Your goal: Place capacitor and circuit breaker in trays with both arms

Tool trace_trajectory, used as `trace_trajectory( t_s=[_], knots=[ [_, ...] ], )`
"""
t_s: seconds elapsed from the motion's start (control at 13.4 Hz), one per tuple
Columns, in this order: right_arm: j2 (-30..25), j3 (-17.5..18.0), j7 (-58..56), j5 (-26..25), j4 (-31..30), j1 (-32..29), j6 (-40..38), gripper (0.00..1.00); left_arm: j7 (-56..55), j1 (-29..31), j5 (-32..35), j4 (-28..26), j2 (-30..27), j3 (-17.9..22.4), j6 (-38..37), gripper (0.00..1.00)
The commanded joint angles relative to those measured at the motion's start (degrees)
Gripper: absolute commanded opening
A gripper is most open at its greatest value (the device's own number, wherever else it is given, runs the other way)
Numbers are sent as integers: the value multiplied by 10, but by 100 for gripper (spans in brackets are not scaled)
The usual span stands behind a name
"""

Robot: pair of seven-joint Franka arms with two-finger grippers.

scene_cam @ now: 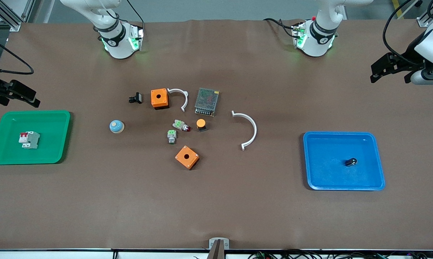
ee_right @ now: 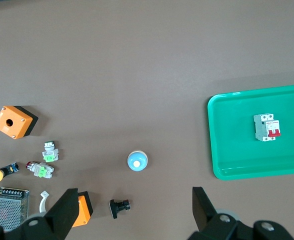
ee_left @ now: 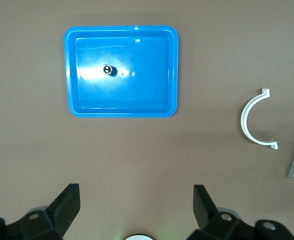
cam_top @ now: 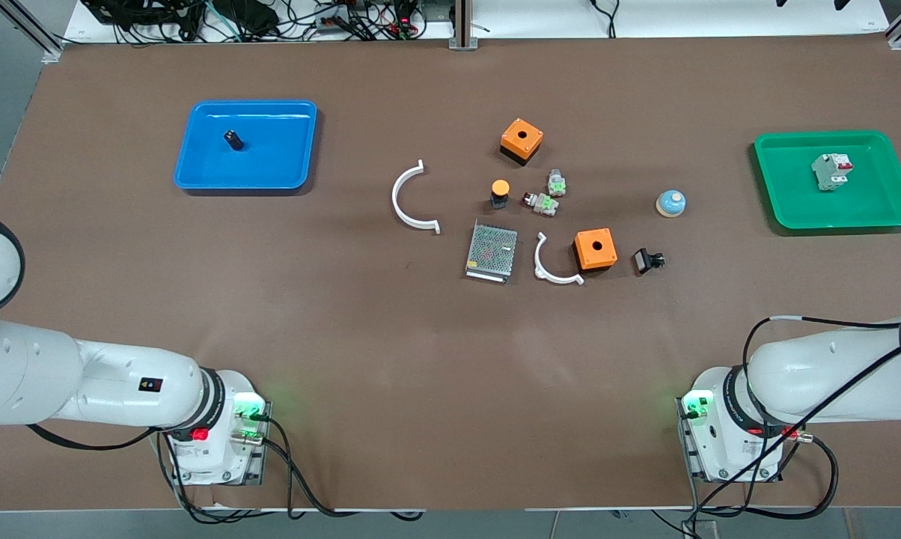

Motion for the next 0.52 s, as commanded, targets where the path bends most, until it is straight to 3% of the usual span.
trace_trajectory(
  t_s=[0.0, 0.45],
  knots=[
    [9, 2, 1, 1, 15, -5, -10, 100, 1, -4, -3, 7, 5, 4, -2, 100],
    [10, 2, 0, 0, 15, -7, -10, 100, -3, 0, -2, 32, 23, 4, -2, 100]
  ],
)
